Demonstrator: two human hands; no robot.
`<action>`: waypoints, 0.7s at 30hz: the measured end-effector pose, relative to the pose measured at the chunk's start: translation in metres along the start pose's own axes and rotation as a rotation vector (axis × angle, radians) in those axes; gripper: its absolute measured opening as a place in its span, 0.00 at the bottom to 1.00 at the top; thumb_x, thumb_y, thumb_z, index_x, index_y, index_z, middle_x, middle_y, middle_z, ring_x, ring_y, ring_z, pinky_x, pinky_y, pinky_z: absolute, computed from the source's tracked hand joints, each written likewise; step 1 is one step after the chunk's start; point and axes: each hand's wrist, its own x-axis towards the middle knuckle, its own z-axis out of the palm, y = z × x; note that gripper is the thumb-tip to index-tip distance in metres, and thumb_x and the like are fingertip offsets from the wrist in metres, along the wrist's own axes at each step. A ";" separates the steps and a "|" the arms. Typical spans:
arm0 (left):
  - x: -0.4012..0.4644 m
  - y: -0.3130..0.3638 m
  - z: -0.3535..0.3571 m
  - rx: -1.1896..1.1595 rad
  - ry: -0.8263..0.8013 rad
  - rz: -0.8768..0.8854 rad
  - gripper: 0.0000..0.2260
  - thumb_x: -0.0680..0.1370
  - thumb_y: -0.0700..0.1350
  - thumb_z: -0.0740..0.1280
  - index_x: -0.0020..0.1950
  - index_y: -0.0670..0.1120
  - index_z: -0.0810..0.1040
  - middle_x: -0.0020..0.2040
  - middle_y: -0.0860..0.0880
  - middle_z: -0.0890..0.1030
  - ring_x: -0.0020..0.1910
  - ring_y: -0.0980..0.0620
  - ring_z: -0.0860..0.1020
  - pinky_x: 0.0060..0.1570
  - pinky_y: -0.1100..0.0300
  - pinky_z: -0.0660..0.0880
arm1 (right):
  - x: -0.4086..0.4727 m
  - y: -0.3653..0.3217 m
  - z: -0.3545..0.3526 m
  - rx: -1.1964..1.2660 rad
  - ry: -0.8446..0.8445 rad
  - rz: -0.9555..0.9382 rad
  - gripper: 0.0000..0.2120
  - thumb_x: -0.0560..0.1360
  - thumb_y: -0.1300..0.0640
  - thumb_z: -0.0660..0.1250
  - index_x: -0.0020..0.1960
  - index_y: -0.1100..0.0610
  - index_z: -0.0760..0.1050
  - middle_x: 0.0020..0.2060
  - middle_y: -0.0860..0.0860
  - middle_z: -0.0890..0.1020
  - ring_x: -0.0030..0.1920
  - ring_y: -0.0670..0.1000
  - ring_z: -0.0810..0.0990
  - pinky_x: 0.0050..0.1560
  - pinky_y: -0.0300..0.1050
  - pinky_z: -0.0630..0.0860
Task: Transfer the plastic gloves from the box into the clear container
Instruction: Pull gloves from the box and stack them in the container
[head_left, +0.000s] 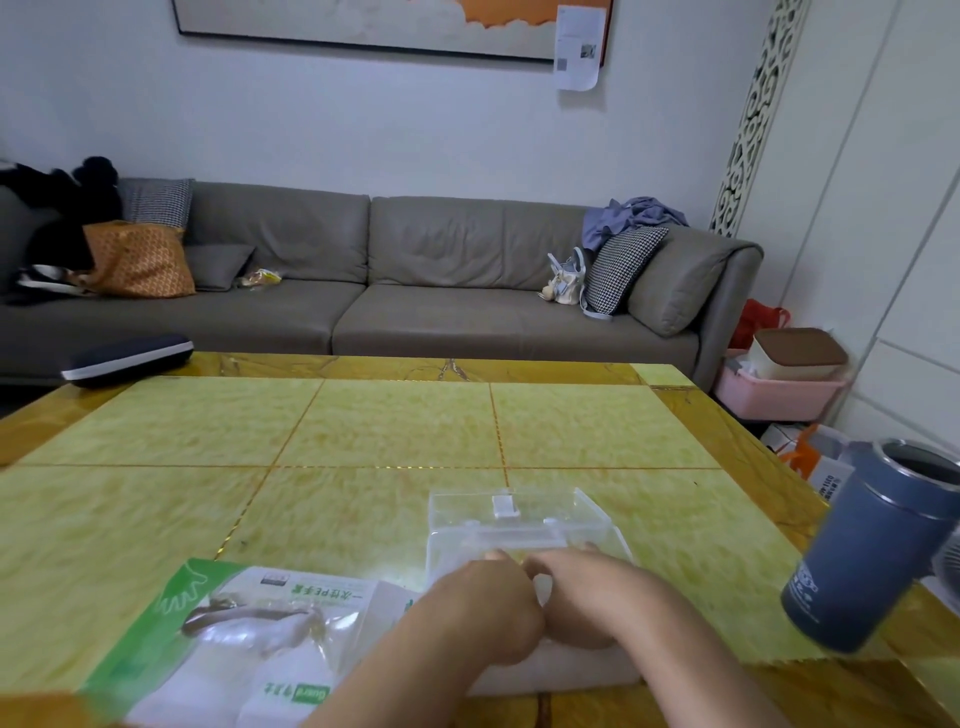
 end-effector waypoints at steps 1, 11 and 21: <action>-0.003 -0.001 -0.001 -0.004 0.014 0.020 0.25 0.82 0.45 0.57 0.78 0.39 0.59 0.69 0.42 0.75 0.66 0.43 0.77 0.56 0.54 0.73 | -0.001 0.002 0.002 0.021 0.032 -0.012 0.24 0.80 0.50 0.61 0.74 0.35 0.70 0.82 0.52 0.63 0.76 0.48 0.72 0.54 0.49 0.70; -0.045 -0.037 -0.012 -0.005 0.283 0.425 0.26 0.77 0.33 0.60 0.72 0.53 0.70 0.68 0.55 0.71 0.59 0.51 0.76 0.51 0.55 0.75 | -0.023 -0.010 0.006 -0.101 0.343 0.044 0.18 0.82 0.54 0.57 0.68 0.39 0.75 0.66 0.48 0.79 0.60 0.53 0.82 0.59 0.48 0.79; -0.058 -0.204 -0.036 -0.169 0.475 0.115 0.06 0.78 0.54 0.71 0.55 0.60 0.80 0.50 0.63 0.79 0.47 0.64 0.78 0.43 0.69 0.75 | -0.036 -0.094 0.034 0.005 0.695 -0.426 0.18 0.83 0.63 0.58 0.67 0.46 0.74 0.60 0.40 0.77 0.59 0.44 0.75 0.60 0.39 0.74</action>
